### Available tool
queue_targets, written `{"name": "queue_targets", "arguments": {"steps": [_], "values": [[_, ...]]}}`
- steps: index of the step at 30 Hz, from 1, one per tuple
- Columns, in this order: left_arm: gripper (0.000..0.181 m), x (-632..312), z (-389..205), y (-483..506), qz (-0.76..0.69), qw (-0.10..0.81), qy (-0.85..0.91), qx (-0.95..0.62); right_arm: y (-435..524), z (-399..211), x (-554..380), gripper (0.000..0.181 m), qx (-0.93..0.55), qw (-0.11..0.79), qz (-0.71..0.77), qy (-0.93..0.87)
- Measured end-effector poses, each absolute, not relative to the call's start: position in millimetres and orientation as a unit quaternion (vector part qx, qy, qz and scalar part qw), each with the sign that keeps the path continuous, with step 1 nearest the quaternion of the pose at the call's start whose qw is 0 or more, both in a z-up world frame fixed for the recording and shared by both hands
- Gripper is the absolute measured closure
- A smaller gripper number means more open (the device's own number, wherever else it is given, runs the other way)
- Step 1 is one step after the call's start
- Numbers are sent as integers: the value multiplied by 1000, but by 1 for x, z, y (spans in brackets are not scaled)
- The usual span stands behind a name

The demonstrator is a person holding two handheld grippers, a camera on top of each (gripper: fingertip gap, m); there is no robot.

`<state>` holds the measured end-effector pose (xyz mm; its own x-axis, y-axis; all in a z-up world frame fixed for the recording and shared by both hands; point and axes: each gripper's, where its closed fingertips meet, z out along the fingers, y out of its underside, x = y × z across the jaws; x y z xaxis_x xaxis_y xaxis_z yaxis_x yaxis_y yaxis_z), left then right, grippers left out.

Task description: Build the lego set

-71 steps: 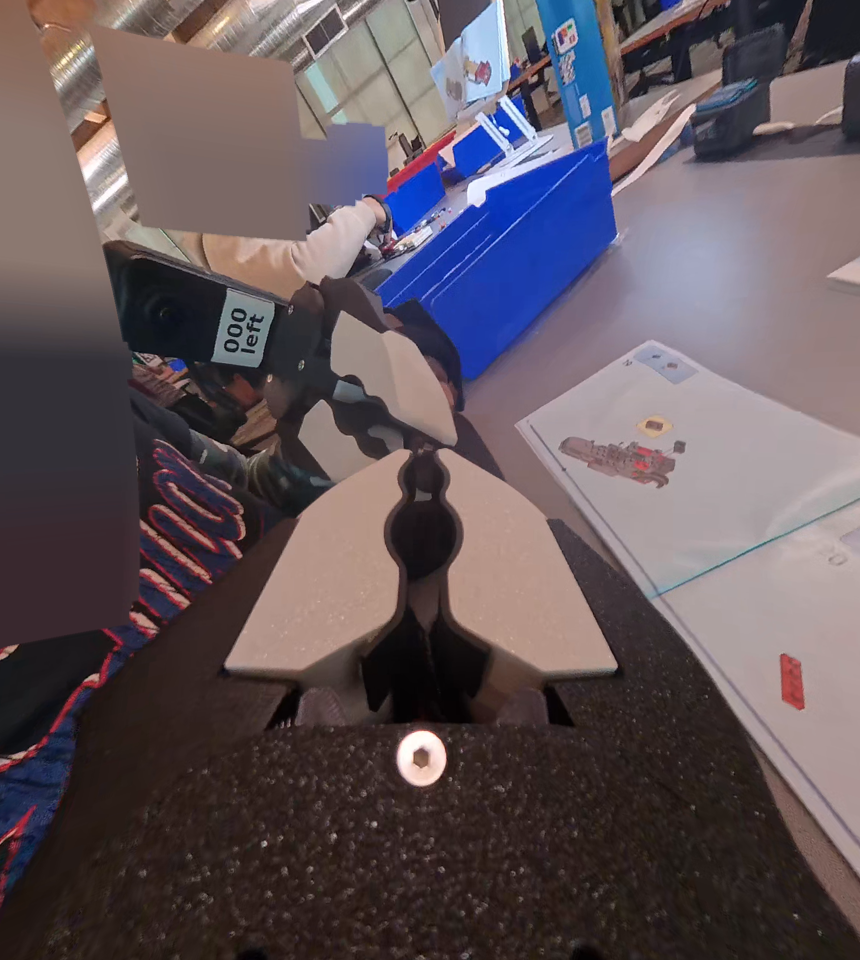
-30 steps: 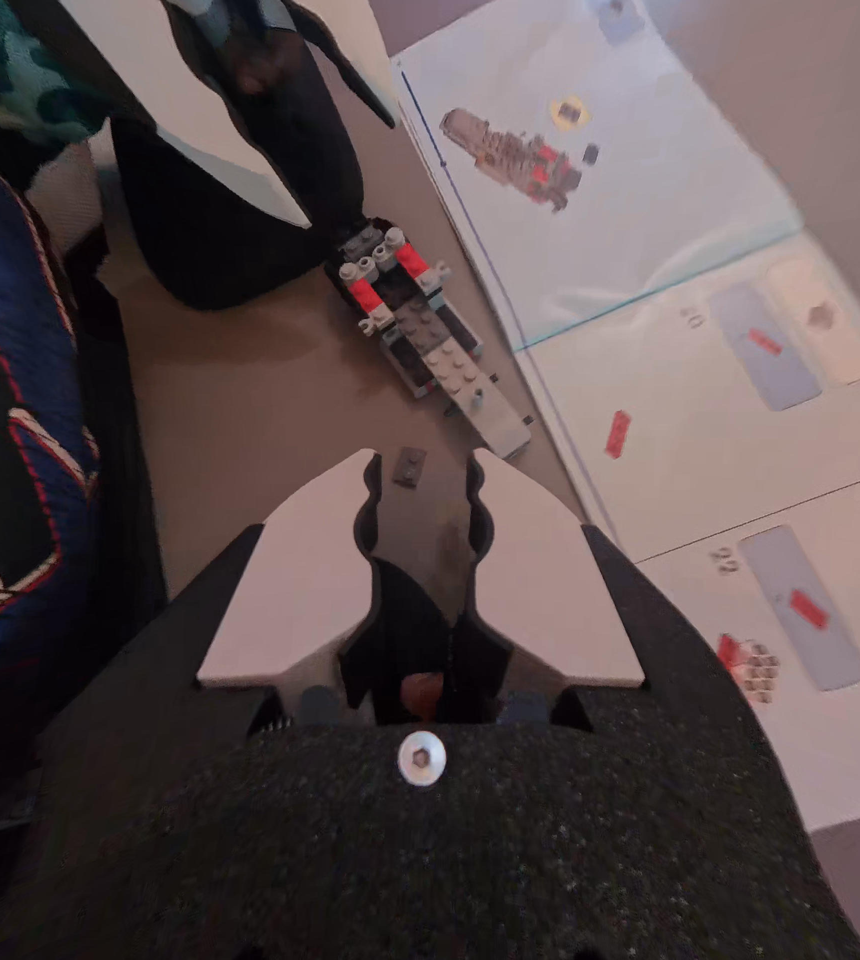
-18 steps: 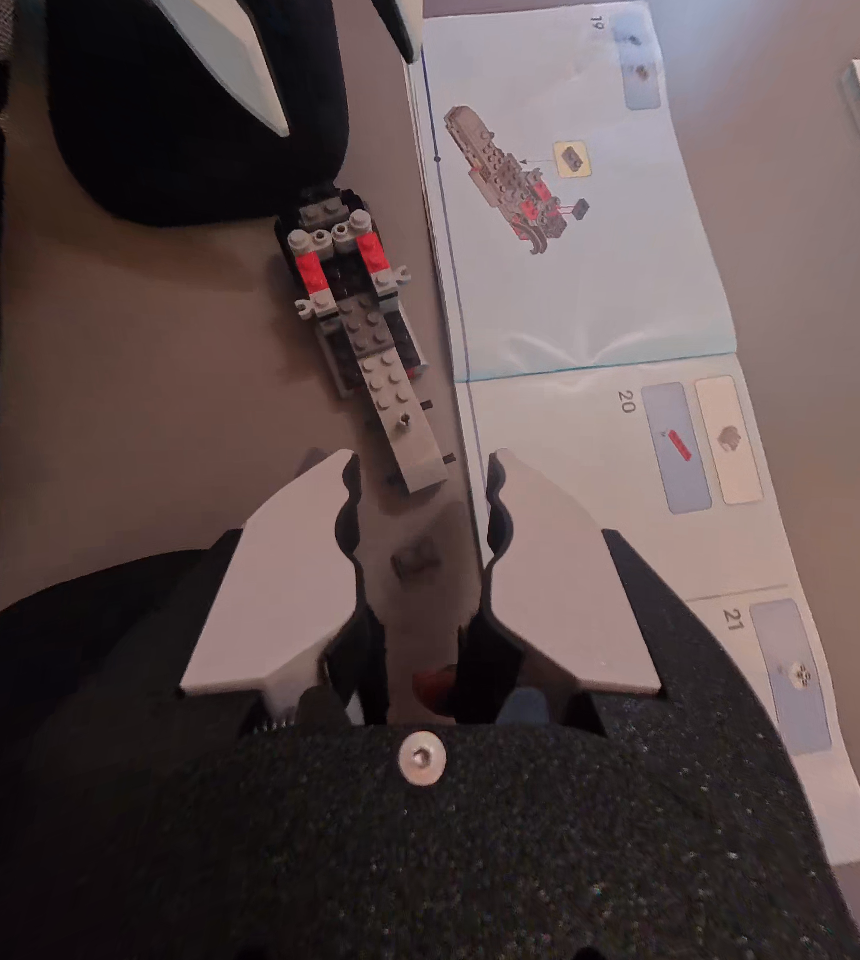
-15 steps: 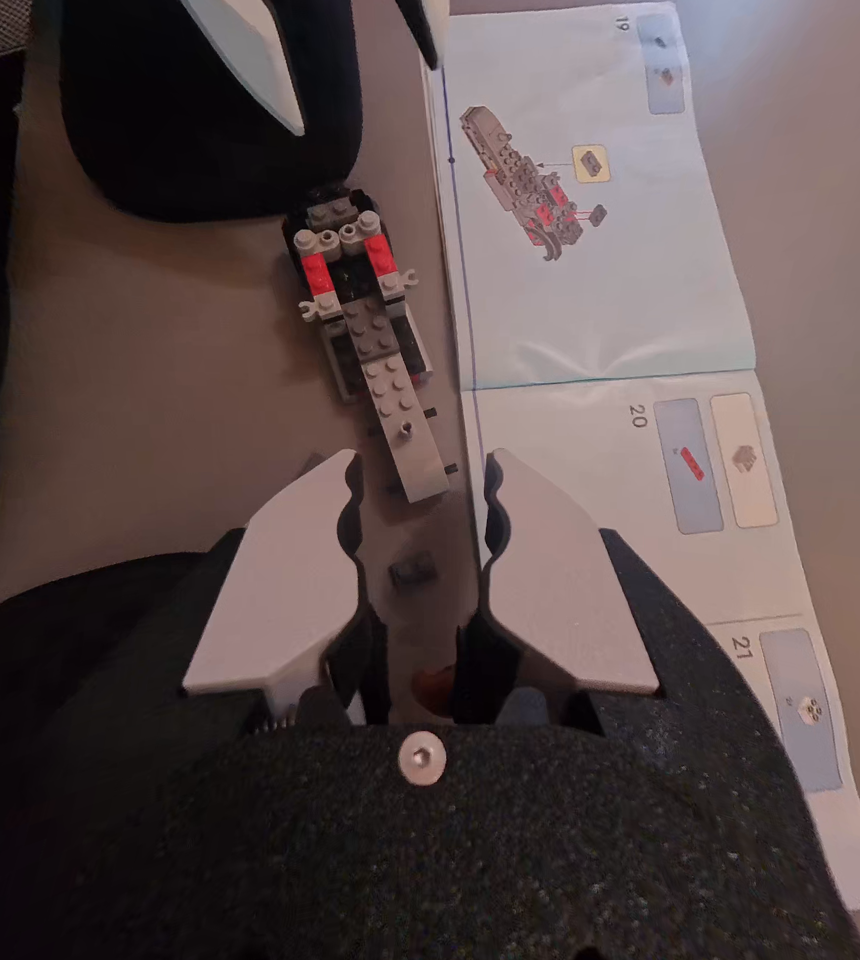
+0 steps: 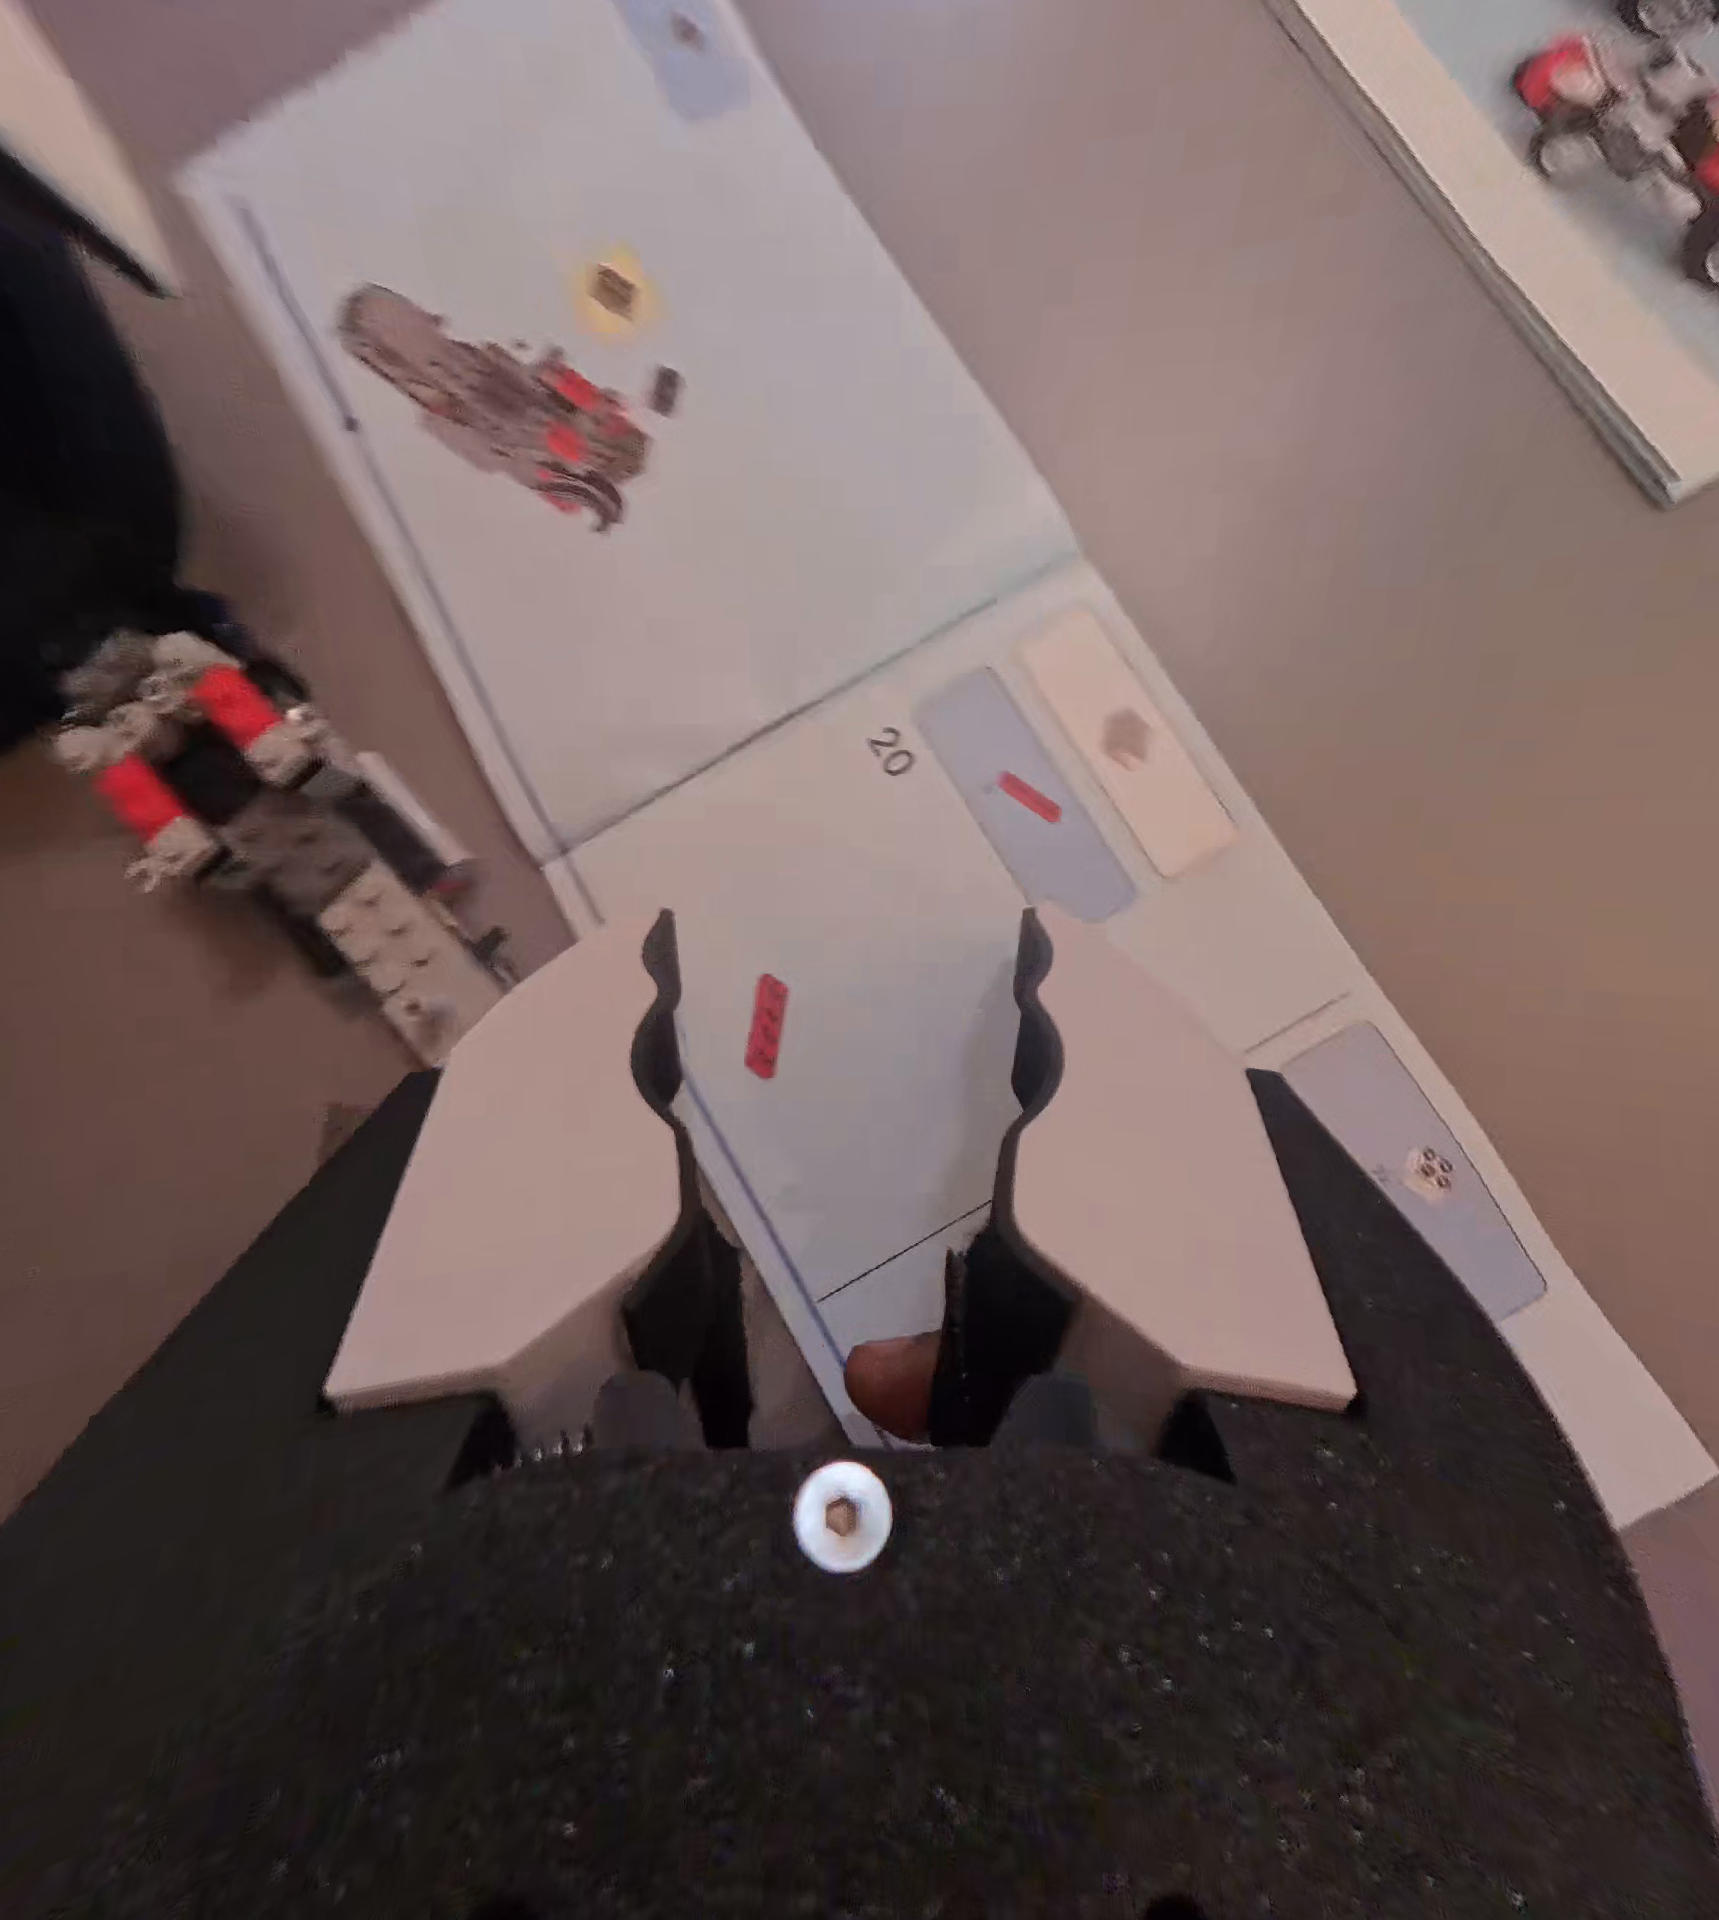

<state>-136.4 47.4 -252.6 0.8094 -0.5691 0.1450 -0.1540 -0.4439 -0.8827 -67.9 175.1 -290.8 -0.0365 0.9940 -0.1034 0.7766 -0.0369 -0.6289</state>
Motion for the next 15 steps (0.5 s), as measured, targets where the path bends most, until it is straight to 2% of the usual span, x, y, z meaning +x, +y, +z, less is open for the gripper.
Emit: {"name": "queue_targets", "arguments": {"steps": [6, 11, 15], "values": [[136, -133, -258, 46, -214, 465, 235, -827, 178, -301, -67, 81, -732, 182, 213, -620], [137, -135, -252, 46, -241, 474, 217, -818, 185, -304, -61, 83, -780, 194, 181, -566], [138, -137, -248, 46, -255, 484, 205, -812, 189, -306, -63, 88, -756, 202, 161, -602]]}}
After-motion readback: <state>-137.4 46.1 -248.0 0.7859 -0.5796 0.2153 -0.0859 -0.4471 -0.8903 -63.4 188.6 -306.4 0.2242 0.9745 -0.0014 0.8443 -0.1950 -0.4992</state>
